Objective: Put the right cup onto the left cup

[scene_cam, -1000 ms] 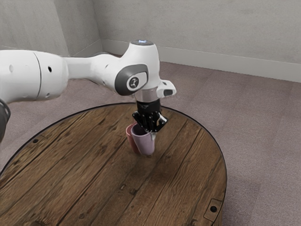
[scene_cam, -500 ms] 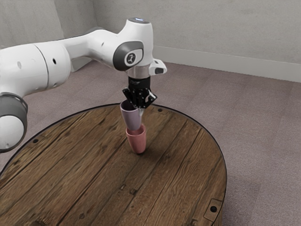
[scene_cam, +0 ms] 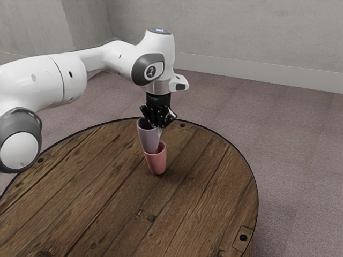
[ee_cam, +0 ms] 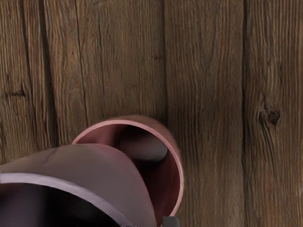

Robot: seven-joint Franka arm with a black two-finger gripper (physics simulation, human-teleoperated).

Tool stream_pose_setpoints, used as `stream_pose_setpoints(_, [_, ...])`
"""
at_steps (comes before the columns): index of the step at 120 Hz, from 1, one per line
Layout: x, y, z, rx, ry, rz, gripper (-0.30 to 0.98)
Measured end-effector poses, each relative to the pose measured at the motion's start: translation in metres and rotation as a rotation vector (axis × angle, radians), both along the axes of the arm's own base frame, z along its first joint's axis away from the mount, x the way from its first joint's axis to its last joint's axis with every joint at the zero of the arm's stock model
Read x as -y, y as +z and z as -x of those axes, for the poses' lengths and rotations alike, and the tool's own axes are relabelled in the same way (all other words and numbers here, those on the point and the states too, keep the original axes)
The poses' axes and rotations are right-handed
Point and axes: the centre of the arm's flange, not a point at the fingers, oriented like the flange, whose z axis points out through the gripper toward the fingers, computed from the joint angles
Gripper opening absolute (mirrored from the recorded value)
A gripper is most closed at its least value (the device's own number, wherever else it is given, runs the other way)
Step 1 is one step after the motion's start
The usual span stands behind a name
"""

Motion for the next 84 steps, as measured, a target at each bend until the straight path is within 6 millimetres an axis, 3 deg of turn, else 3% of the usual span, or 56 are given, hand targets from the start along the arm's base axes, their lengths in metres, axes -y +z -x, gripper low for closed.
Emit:
stream_pose_setpoints(28, [0.004,-0.013,-0.005,-0.006,-0.017,0.012,-0.1])
stream_pose_setpoints(42, [0.007,-0.009,-0.003,-0.009,-0.011,0.044,0.16])
stream_pose_setpoints(66, [0.016,0.075,0.026,0.064,-0.017,0.071,0.48])
stream_pose_setpoints(84, [0.021,0.122,0.089,0.075,-0.03,0.05,0.58])
